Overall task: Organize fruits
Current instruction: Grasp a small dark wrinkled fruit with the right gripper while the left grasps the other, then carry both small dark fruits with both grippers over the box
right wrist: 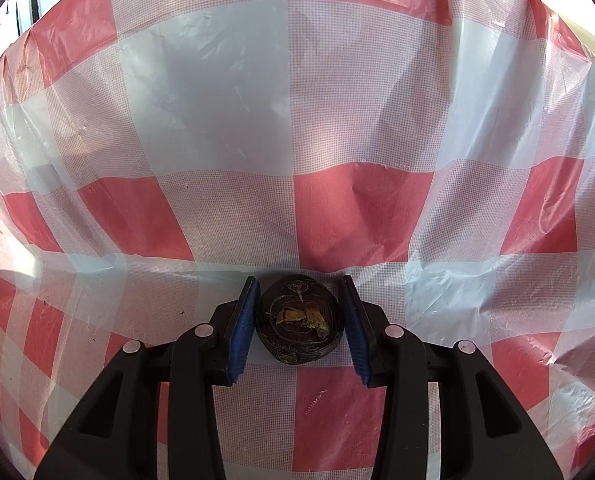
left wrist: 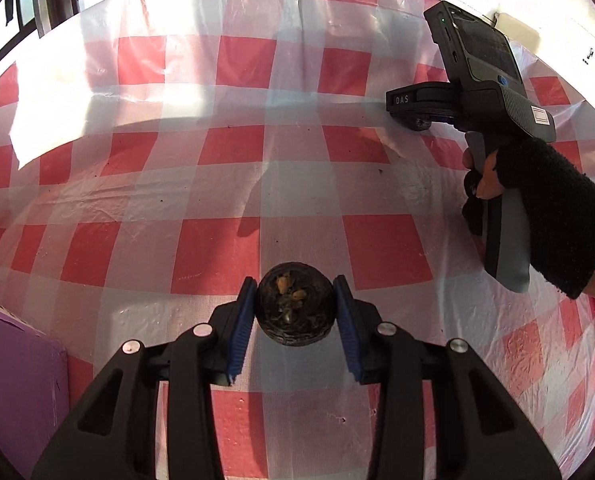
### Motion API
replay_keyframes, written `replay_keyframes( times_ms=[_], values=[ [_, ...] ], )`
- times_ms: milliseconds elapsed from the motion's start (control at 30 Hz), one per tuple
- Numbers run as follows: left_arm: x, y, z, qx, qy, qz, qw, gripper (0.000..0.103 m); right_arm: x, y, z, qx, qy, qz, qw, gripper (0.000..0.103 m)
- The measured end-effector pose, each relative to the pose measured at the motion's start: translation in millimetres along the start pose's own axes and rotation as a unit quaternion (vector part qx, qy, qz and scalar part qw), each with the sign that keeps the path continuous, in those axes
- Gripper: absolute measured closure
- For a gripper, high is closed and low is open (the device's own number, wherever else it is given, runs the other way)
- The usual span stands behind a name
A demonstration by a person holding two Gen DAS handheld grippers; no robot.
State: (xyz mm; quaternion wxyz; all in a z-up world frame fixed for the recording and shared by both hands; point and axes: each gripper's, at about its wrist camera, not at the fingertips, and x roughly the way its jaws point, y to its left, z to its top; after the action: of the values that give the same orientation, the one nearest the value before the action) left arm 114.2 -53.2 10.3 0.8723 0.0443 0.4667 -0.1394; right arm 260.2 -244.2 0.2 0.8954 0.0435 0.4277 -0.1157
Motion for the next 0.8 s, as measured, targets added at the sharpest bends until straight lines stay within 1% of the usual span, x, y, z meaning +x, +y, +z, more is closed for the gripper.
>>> replay_keyframes(
  times_ms=[200, 267, 300, 433, 533, 633, 800],
  values=[
    [-15, 1, -12, 0.010, 0.013, 0.001, 0.9999, 0.064, -1, 2, -3, 0.001, -0.003, 0.000, 1.000, 0.063],
    [-21, 3, -19, 0.012, 0.017, 0.005, 0.9998, 0.064, -9, 3, -12, -0.003, 0.000, -0.009, 1.000, 0.063],
    [-25, 5, -23, 0.013, 0.019, 0.007, 0.9997, 0.064, -14, 3, -18, 0.003, 0.003, -0.006, 1.000, 0.063],
    [-41, 14, -47, 0.012, 0.034, 0.011, 0.9993, 0.064, -56, 1, -55, 0.032, -0.004, 0.014, 0.999, 0.063],
    [-49, 17, -65, 0.021, 0.049, 0.009, 0.9985, 0.064, -86, 5, -91, 0.030, 0.005, 0.021, 0.999, 0.063],
    [-57, 14, -82, 0.041, 0.059, -0.001, 0.9974, 0.064, -110, 11, -126, 0.018, 0.024, 0.030, 0.999, 0.063],
    [-66, 8, -99, 0.064, 0.072, -0.018, 0.9952, 0.064, -144, 14, -161, 0.009, 0.059, 0.041, 0.997, 0.063]
  ],
)
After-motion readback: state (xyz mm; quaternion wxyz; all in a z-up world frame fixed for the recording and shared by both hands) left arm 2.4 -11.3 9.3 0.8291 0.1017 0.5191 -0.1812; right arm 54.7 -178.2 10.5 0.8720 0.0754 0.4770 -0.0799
